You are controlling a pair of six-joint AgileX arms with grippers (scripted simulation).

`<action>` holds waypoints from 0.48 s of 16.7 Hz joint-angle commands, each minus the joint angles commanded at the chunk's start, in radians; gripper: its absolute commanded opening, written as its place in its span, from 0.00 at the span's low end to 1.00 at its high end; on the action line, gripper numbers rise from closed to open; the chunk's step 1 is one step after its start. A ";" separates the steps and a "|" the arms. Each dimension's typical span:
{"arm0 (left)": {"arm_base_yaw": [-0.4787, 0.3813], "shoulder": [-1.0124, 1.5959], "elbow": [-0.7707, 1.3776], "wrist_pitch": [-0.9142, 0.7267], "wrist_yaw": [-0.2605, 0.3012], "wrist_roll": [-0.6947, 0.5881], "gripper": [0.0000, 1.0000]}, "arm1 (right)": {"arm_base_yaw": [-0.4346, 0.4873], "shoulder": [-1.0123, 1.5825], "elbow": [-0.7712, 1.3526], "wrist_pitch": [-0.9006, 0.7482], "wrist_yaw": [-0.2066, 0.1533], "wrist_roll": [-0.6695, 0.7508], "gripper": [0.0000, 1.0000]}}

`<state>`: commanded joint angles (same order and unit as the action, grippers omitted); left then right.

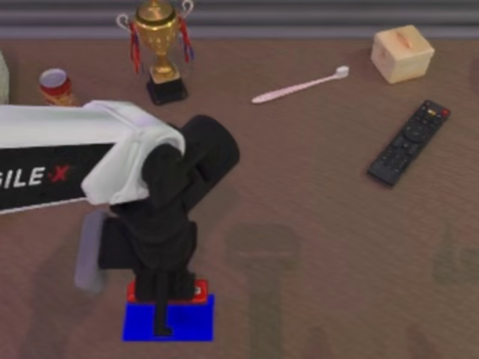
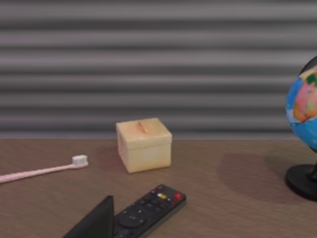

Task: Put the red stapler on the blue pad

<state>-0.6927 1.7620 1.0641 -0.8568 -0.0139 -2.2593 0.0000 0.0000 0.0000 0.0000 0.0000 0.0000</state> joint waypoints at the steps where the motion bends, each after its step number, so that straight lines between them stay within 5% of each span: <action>1: 0.002 0.012 -0.027 0.033 0.000 0.001 0.00 | 0.000 0.000 0.000 0.000 0.000 0.000 1.00; 7: 0.005 0.026 -0.061 0.071 0.001 0.003 0.00 | 0.000 0.000 0.000 0.000 0.000 0.000 1.00; 8: 0.005 0.026 -0.061 0.071 0.001 0.003 0.08 | 0.000 0.000 0.000 0.000 0.000 0.000 1.00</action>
<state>-0.6879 1.7881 1.0028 -0.7857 -0.0131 -2.2560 0.0000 0.0000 0.0000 0.0000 0.0000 0.0000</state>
